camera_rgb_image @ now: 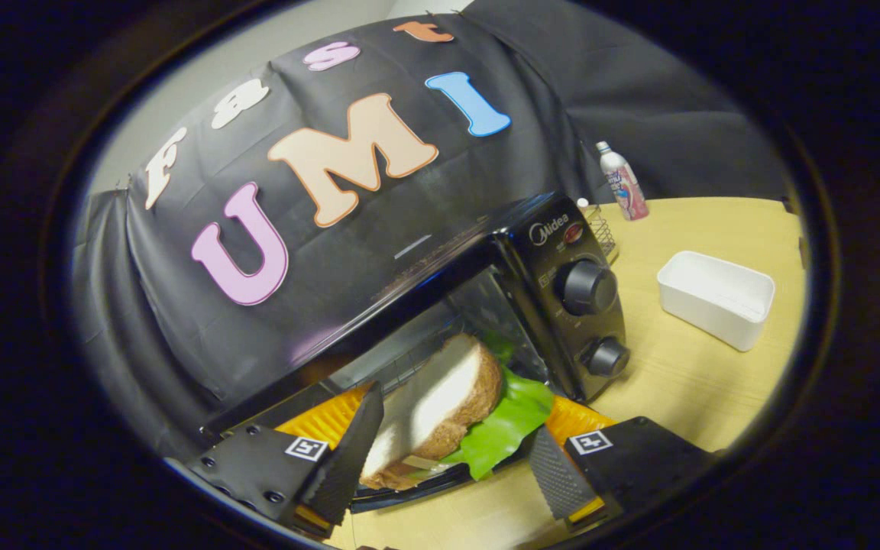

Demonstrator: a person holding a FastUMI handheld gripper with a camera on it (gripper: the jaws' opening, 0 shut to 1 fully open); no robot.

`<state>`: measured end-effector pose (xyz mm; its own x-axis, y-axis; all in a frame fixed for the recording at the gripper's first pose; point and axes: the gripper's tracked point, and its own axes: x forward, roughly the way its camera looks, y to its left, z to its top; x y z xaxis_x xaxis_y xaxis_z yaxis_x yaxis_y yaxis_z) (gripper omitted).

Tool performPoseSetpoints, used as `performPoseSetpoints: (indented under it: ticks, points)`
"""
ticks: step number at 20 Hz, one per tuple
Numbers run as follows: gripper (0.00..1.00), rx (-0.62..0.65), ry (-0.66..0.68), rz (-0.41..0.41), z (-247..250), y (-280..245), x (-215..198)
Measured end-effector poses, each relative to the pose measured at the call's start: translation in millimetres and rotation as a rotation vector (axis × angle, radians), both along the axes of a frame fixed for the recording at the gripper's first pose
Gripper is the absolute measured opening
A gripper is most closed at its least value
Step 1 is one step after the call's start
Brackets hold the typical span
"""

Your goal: Open the toaster oven, put the food inside, and close the toaster oven door.

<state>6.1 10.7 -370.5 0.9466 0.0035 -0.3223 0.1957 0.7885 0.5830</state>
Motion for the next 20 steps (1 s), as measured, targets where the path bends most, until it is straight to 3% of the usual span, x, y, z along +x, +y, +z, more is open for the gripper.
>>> performPoseSetpoints:
  ticks: [7,10,17,20]
  points:
    - [0.99,-0.041,0.062,0.037,-22.3,-0.4,13.1]
    - [1.0,-0.124,0.06,0.05,-21.9,-7.6,17.5]
    - [1.0,-0.028,0.106,0.06,-25.0,-4.8,1.9]
    - [1.0,0.0,0.152,0.002,-29.5,-13.5,-3.4]
